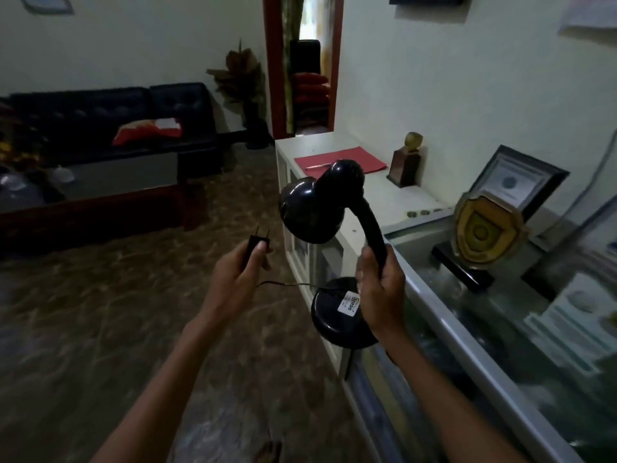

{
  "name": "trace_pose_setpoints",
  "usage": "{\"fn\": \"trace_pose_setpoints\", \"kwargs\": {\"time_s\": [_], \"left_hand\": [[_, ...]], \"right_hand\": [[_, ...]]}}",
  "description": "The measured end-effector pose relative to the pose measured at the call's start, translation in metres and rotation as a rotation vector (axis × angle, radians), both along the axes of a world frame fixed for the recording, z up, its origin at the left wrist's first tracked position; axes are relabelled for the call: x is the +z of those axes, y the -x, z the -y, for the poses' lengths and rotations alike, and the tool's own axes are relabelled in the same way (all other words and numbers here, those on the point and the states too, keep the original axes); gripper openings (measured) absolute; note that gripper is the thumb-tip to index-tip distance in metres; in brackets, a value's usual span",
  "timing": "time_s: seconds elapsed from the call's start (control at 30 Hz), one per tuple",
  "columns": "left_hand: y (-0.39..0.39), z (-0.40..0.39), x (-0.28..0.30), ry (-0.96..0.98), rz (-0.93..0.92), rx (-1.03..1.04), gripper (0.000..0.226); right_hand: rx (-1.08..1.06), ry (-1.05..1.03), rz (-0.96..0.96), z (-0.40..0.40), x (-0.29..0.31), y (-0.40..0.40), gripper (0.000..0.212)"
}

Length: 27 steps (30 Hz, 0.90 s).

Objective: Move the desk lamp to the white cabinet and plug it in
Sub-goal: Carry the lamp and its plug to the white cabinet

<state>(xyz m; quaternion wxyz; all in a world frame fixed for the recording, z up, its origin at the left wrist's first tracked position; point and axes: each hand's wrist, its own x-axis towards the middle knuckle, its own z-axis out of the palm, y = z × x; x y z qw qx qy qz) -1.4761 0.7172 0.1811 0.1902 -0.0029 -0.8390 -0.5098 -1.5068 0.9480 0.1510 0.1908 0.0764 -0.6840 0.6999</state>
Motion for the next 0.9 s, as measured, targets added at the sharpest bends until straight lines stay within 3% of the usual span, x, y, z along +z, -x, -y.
{"fn": "trace_pose_setpoints", "kwargs": {"time_s": [0.23,0.33,0.4,0.53,0.7,0.9], "left_hand": [[0.164,0.048,0.035,0.082,-0.046,-0.223,0.028],[0.192,0.046,0.043,0.034,-0.067,-0.251,0.023],[0.315,0.035,0.055,0.066,-0.039,-0.383,0.023],[0.337,0.025,0.058,0.048,-0.086,-0.444,0.029],[0.449,-0.021,0.044,0.061,-0.078,-0.546,0.037],[0.552,-0.049,0.030,0.056,-0.059,-0.529,0.036]], "right_hand": [[-0.192,0.054,-0.048,0.046,0.033,0.130,0.027],[-0.212,0.038,-0.069,0.041,0.047,0.155,0.025],[-0.390,0.060,-0.077,0.031,0.050,0.255,0.023],[-0.379,0.021,-0.084,0.010,0.053,0.276,0.021],[-0.536,0.038,-0.095,-0.044,0.034,0.357,0.028],[-0.624,0.066,-0.099,-0.084,0.018,0.417,0.028]]}}
